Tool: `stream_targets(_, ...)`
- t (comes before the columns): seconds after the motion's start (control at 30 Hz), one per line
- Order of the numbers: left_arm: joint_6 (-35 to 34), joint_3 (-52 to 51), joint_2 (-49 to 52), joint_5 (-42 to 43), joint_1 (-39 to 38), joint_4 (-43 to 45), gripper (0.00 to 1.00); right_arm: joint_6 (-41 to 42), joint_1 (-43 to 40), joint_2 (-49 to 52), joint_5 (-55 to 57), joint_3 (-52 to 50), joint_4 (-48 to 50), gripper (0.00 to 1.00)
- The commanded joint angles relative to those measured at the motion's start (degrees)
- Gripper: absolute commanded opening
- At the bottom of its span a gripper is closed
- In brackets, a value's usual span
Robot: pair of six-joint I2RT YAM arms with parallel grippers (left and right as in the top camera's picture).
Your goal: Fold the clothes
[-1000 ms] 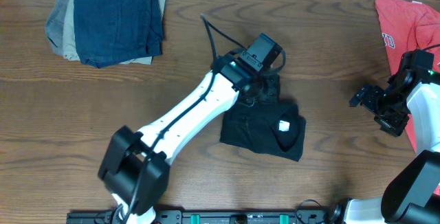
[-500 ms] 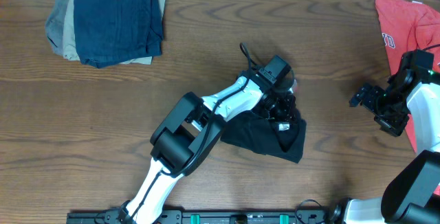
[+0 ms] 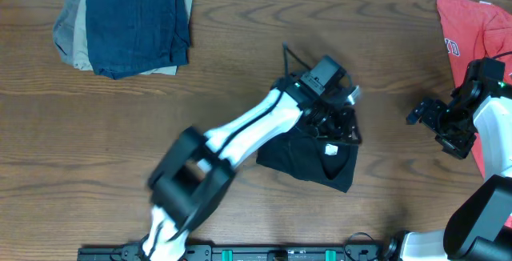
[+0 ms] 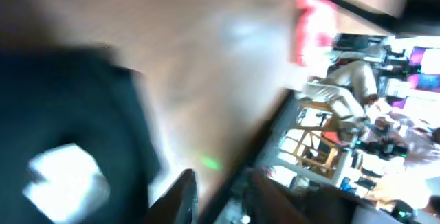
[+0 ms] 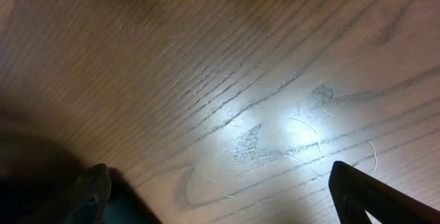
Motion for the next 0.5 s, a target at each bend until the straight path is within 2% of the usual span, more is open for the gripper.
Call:
stream_targets(0.0,1.0,0.3,-7.5,1.2,-0.5,-3.7,0.31,0.6,-0.3,-0.4,0.2,0.4,0.1,0.99)
stream_targets(0.1,4.9,0.3,-8.7,-1.0,-0.3,-10.6,0.31,0.6,-0.3,-0.4,0.2,0.4,0.1,0.99)
stream_targets(0.27,12.3,-0.1,-8.6,-11.5,1.6,-25.1,0.32,0.6,-0.3,-0.4,0.2,0.4,0.1,0.99)
stream_targets(0.37,15.3,-0.9,-8.6,-11.6,2.6,-26.5,0.32,0.6,-0.3,-0.4,0.2,0.4,0.1,0.99)
stream_targets(0.47,15.3,-3.3,-8.5,-11.1,2.3,-22.8,0.32,0.6,-0.3,-0.4,0.2,0.4,0.1,0.99)
